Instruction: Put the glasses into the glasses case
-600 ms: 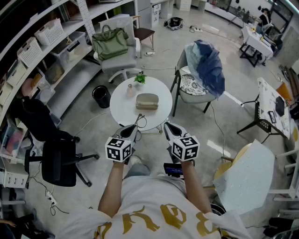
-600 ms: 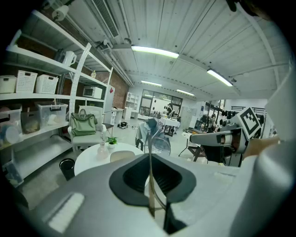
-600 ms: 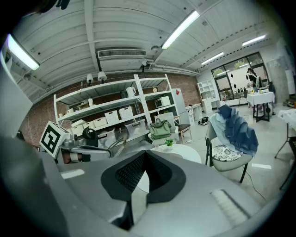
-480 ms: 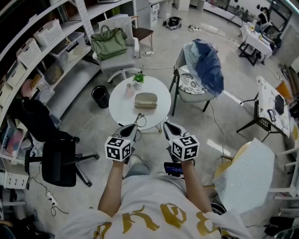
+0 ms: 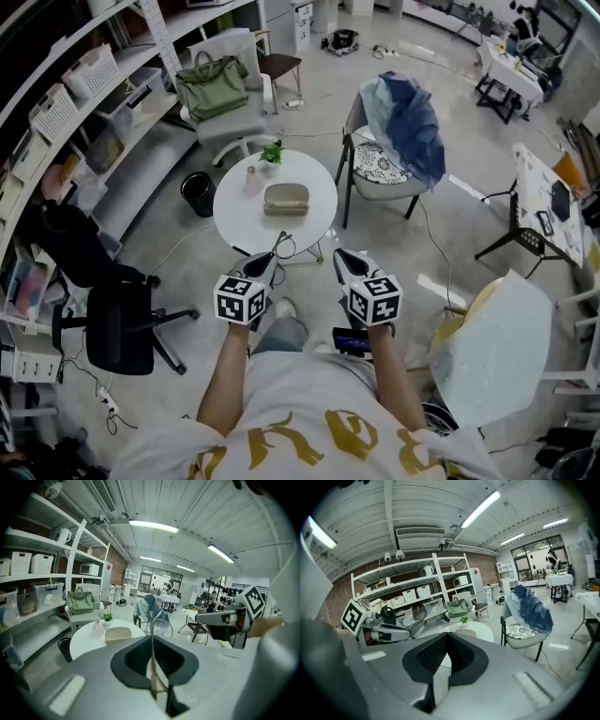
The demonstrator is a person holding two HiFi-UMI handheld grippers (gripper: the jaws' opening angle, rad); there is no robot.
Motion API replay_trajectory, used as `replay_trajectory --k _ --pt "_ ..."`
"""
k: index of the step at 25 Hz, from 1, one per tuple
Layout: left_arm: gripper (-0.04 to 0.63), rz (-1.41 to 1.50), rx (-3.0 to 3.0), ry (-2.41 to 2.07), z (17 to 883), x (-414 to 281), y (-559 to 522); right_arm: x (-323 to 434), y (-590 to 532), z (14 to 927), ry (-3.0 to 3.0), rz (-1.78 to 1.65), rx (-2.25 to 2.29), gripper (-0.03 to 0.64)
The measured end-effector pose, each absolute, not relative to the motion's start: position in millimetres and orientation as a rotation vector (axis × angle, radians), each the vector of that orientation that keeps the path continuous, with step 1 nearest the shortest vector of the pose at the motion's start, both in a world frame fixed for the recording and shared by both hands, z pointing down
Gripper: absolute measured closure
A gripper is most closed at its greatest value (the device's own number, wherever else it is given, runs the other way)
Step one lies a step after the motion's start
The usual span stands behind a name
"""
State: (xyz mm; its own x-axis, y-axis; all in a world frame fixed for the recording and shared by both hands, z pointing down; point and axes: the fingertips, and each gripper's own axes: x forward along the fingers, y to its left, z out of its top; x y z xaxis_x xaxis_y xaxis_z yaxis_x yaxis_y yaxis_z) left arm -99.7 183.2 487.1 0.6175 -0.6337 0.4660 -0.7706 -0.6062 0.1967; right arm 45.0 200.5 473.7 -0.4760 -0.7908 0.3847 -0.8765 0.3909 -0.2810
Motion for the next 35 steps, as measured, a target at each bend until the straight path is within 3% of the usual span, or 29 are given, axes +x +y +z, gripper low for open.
replay_trajectory --k 17,35 --pt "0.58 0.619 2.408 -1.053 538.5 -75.6 45.5 99.2 81.2 533.2 -2.324 0.848 1.529 0.593" --pt "0.58 0.91 2.495 -0.744 593.7 -61.9 -64.0 70.0 -65.1 549.0 -2.296 0.878 1.442 0.592"
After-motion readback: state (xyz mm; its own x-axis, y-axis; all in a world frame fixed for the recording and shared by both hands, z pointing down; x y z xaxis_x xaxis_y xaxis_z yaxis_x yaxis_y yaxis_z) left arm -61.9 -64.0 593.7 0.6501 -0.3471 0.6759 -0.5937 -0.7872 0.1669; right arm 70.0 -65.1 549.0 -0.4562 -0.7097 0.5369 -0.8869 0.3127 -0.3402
